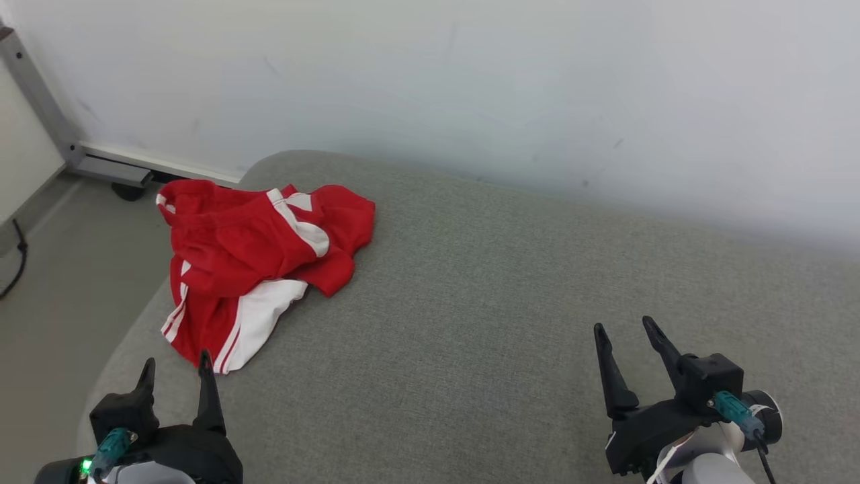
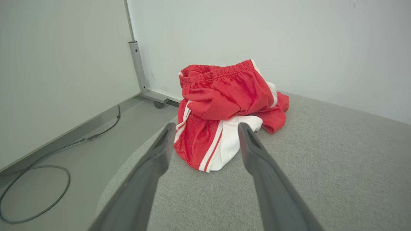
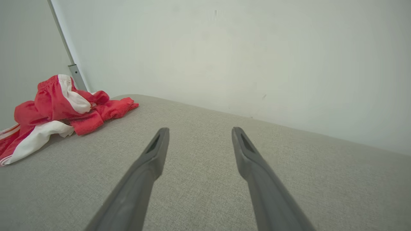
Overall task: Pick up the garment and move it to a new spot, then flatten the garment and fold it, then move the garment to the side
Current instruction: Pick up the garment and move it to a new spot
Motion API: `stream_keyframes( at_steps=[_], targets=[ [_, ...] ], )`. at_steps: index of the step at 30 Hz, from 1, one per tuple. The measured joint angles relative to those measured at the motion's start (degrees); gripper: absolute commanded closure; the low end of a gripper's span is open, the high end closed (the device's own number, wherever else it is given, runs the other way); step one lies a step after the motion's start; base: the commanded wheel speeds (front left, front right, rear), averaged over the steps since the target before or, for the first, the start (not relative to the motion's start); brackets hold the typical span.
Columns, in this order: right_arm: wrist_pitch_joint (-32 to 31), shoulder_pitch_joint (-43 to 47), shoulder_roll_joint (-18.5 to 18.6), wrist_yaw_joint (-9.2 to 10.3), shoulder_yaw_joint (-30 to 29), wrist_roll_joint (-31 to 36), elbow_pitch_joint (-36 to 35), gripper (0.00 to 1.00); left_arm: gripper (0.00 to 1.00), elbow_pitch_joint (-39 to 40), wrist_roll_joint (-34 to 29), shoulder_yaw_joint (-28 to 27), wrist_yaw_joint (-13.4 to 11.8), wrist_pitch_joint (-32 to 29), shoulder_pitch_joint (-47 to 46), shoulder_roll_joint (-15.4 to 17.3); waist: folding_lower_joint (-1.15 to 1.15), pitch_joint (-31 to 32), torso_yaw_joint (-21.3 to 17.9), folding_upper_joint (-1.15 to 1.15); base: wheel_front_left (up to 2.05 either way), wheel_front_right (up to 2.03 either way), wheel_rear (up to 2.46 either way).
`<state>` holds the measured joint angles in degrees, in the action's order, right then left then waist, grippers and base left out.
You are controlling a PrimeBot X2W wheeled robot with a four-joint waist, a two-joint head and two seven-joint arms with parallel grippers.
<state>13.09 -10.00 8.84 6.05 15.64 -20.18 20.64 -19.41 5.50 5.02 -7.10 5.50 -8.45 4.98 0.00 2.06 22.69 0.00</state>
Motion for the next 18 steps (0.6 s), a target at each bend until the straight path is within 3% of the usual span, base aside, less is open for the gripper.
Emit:
stream_keyframes(
  at_steps=[10, 14, 18],
  targets=[
    [-0.03, -0.94, -0.8, -0.49, 1.3, 0.02, 0.57, 0.0, 0.0, 0.48, 0.98, -1.08, 0.38, -0.03, 0.16, 0.38, 0.0, -0.54, 1.89, 0.0, 0.0, 0.0, 0.0],
    [-0.07, -1.04, -0.34, -0.49, 1.15, 0.03, 0.4, 0.0, 0.0, -0.4, 2.87, -0.32, 3.63, -1.6, -2.88, 1.26, 0.0, -1.35, 1.67, 0.0, 0.0, 0.0, 0.0],
    [-0.62, -1.21, 0.24, -0.52, 1.34, 0.21, -0.29, 0.0, 0.0, -2.46, 4.15, -0.12, 8.27, -4.2, -13.35, 4.49, 0.0, -2.47, 1.42, 0.0, 0.0, 0.0, 0.0]
  ],
)
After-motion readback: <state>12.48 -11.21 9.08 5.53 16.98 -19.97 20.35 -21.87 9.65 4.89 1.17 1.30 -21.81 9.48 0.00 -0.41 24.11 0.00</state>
